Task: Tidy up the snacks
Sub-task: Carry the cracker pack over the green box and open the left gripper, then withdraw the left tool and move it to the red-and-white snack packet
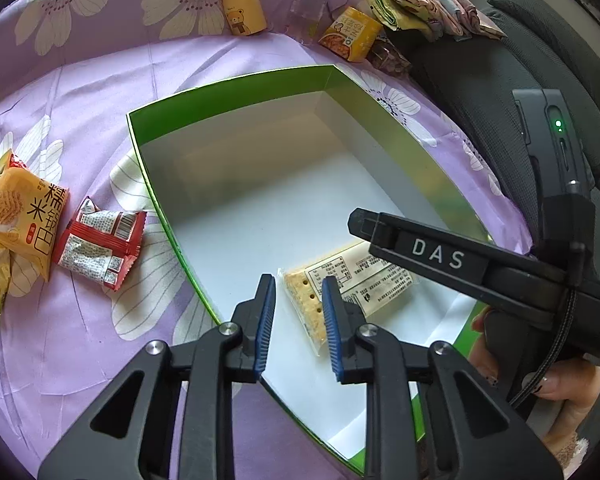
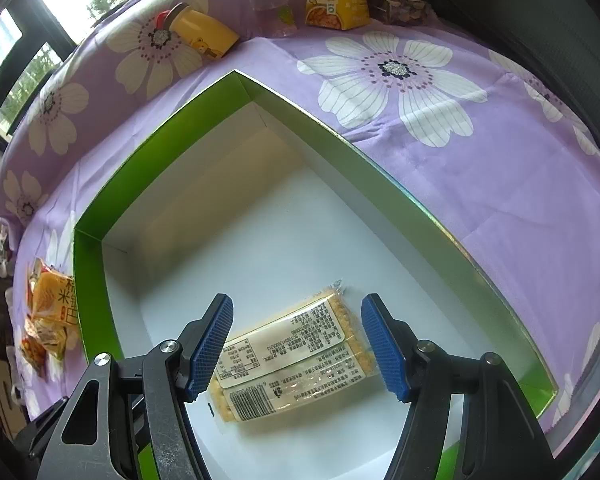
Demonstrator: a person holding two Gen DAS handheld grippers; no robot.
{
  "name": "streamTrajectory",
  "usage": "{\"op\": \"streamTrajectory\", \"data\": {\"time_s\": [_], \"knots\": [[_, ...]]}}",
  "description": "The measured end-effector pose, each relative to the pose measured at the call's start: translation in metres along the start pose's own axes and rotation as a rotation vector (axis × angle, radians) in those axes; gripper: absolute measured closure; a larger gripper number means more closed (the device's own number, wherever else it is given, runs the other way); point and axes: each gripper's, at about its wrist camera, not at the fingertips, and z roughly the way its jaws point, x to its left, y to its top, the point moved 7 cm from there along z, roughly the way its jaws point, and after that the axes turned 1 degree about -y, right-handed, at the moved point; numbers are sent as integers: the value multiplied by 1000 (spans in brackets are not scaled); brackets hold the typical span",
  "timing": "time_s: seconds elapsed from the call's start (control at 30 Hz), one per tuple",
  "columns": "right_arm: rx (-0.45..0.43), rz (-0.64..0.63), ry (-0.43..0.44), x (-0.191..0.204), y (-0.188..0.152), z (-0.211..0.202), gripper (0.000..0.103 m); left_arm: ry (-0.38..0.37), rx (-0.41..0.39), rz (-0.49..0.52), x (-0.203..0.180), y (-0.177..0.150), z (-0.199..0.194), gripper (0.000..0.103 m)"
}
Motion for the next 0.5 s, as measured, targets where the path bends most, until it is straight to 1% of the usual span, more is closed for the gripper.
{"op": "streamTrajectory", "data": {"time_s": [0.07,0.17,0.27,0.3,0.33,0.4,0.43,0.47,0.5], "knots": [[4,3,-3,-1,0,1,35,9,-9,-2,3,1,-1,81],[11,11,-6,-3,1,3,35,-3,-9,-7,5,1,0,82],[18,9,-7,-1,1,4,35,-12,-28,-21,6,2,-3,82],[16,4,-9,0,1,3,35,-32,-34,-36,4,1,-5,81],[11,0,-9,1,1,2,35,-79,-39,-52,1,-1,-10,80],[-9,-5,5,4,3,-3,35,-201,-56,-63,-9,-4,-25,77],[-23,-8,20,7,4,-7,35,-228,-68,-66,-11,-5,-33,77],[-39,-11,36,10,5,-11,35,-230,-85,-70,-11,-5,-42,73],[-60,-17,53,14,6,-16,35,-219,-110,-69,-8,-5,-51,68]]}}
